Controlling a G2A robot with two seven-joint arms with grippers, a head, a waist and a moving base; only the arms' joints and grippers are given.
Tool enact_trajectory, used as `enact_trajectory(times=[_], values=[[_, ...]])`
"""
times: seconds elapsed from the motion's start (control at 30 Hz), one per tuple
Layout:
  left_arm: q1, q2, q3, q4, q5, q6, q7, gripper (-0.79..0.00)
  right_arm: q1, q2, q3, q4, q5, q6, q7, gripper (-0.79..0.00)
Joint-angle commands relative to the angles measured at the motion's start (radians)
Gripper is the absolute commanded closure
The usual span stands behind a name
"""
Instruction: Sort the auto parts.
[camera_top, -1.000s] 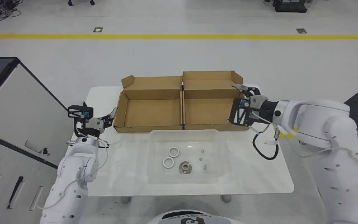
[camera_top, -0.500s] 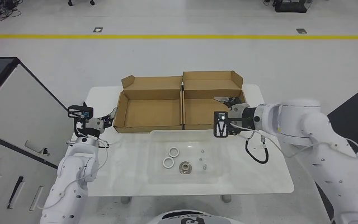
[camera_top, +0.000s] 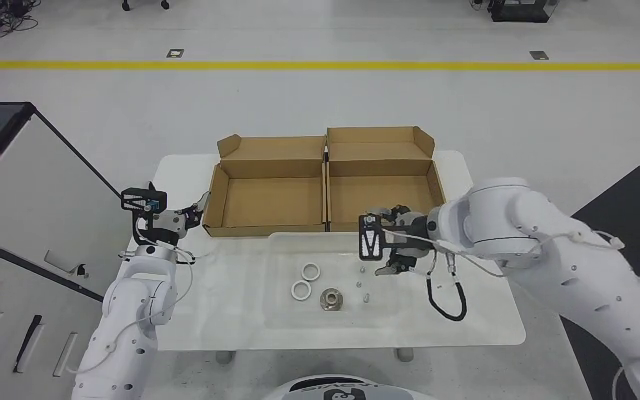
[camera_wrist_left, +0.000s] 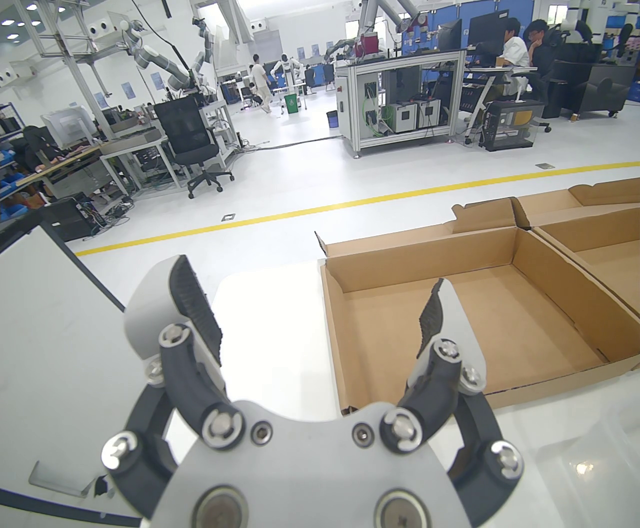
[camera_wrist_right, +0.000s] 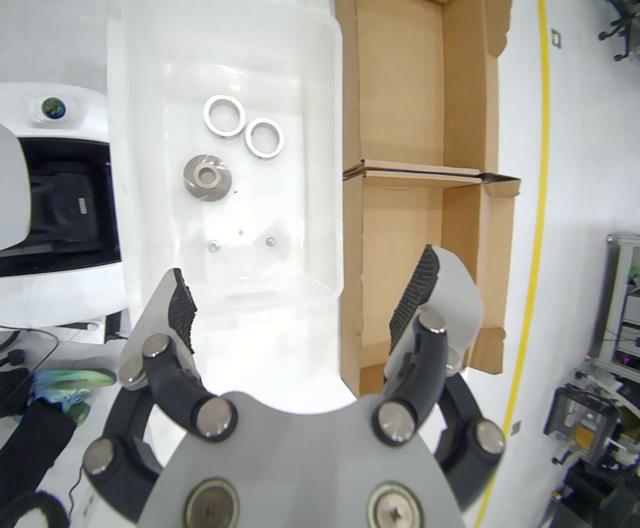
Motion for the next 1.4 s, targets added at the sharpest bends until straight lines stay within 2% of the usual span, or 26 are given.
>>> enact_trajectory(times=[0.0,0.13,0.3,0.97,1.37], values=[[0.0,0.0,0.0,0.0,0.0,0.0,0.0,-0.785,0.032,0.011,-0.053,0.0,0.009,0.011,0.011,-0.785],[0.0,0.0,0.0,0.0,0.0,0.0,0.0,-0.785,0.086,0.024,-0.139,0.009,0.02,0.016,0.016,-0.785],[0.0,0.0,0.0,0.0,0.0,0.0,0.0,-0.785,0.128,0.02,-0.227,0.039,0.01,0.009,0.009,-0.785],[0.0,0.0,0.0,0.0,0.0,0.0,0.0,-0.785,0.17,-0.088,-0.424,0.17,-0.119,-0.005,-0.005,-0.785],[0.0,0.0,0.0,0.0,0.0,0.0,0.0,-0.785,0.165,-0.125,-0.473,0.214,-0.16,-0.009,-0.01,-0.785]])
